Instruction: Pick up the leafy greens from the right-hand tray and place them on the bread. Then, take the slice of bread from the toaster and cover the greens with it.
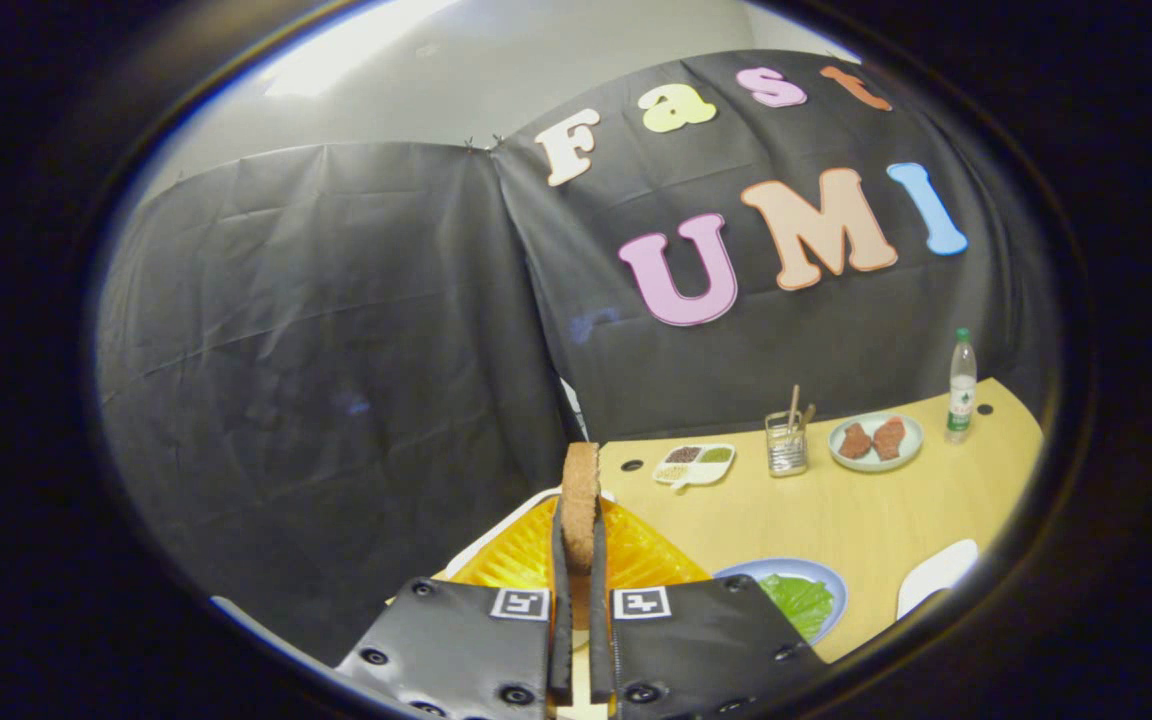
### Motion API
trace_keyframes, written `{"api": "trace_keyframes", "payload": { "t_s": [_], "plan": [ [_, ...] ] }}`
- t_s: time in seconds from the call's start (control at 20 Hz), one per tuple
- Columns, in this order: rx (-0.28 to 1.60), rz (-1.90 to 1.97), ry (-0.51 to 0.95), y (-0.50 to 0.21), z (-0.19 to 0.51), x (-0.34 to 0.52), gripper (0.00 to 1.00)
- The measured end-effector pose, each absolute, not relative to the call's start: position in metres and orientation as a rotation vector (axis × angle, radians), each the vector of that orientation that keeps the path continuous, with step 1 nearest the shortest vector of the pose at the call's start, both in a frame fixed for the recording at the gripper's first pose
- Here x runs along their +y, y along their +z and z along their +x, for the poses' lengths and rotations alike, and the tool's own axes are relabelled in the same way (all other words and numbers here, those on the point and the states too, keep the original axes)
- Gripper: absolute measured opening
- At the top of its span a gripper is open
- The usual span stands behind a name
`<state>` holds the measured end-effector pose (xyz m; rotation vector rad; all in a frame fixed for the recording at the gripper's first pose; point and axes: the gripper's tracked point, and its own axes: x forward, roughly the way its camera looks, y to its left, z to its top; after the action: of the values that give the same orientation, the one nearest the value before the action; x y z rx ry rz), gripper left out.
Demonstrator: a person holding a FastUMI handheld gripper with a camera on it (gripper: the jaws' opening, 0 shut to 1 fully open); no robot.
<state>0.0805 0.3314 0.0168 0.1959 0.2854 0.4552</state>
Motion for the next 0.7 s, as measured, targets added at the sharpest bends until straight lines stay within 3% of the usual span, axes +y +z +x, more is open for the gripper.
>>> {"api": "trace_keyframes", "payload": {
  "t_s": [0.7],
  "plan": [
    [0.342, 0.457, 0.303, -0.067, 0.105, 0.249, 0.09]
  ]
}}
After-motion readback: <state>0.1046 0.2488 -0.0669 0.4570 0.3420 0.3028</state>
